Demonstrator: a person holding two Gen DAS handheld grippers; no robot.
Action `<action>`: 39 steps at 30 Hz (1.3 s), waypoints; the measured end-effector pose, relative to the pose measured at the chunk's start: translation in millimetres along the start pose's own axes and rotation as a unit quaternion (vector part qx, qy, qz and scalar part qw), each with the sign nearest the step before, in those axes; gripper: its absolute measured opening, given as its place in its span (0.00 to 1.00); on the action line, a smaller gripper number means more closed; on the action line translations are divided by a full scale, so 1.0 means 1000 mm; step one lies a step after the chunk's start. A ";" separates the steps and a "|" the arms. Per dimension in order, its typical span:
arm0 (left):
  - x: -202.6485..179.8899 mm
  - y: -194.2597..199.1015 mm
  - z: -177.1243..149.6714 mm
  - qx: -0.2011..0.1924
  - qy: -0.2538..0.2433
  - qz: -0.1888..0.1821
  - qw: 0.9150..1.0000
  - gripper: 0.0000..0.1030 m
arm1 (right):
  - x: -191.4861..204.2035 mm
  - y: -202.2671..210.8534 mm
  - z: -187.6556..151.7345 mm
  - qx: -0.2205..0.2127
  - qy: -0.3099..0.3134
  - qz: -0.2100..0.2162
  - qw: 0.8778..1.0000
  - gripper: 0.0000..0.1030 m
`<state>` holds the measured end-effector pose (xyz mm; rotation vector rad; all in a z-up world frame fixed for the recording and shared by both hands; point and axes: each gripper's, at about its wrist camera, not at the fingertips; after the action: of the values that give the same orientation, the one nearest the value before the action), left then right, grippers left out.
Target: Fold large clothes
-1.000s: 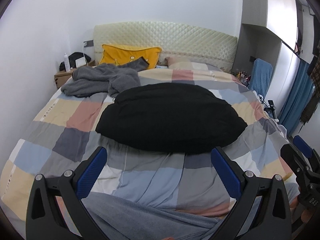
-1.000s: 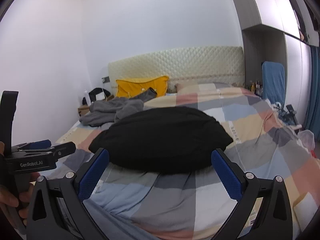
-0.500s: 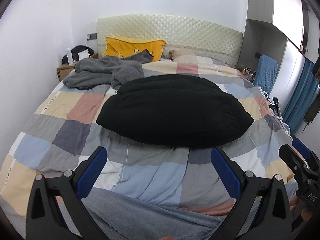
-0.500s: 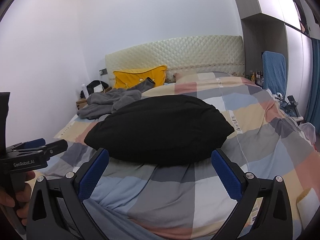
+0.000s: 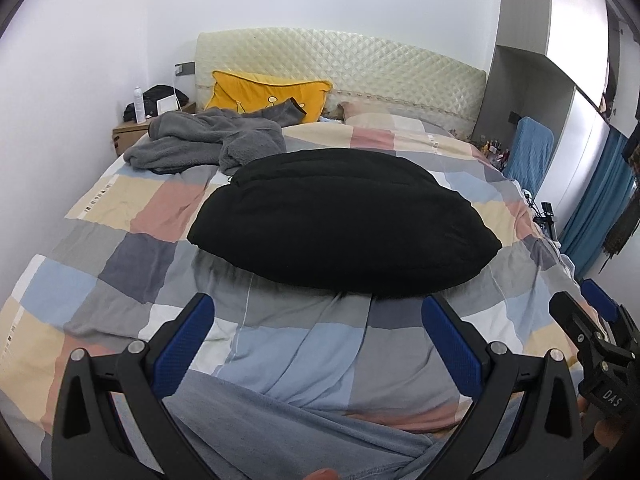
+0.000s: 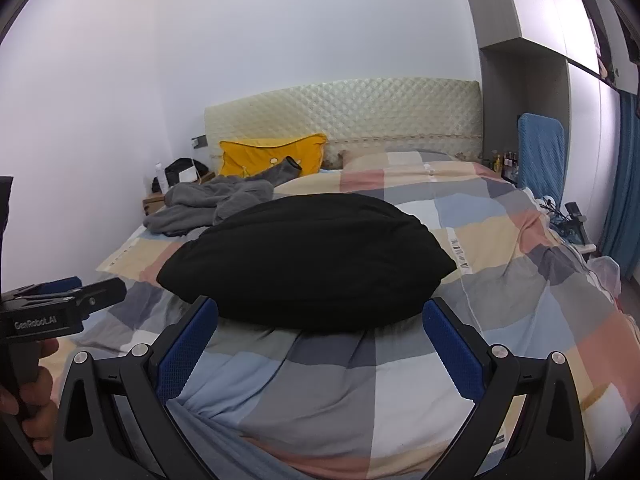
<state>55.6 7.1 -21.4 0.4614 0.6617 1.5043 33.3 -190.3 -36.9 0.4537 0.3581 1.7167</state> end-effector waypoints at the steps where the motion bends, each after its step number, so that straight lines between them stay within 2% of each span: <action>1: -0.001 0.000 0.000 0.000 -0.001 0.000 1.000 1.00 | -0.001 0.000 0.000 0.000 -0.002 0.000 1.000 1.00; 20: -0.003 0.000 -0.002 0.001 -0.019 0.008 1.000 1.00 | -0.002 0.003 0.000 -0.005 -0.002 0.002 1.000 1.00; 39: -0.005 -0.007 0.000 0.006 -0.023 -0.005 1.000 1.00 | -0.009 0.006 0.000 -0.015 -0.014 -0.009 1.000 1.00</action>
<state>61.2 1.7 -25.3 0.5003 0.6372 1.4772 29.3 -200.3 -35.0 0.4513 0.3153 1.6950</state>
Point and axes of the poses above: each gripper's, at about its wrist camera, not at the fingertips, and y roughly against the way its jaws point, x to its left, z to its top
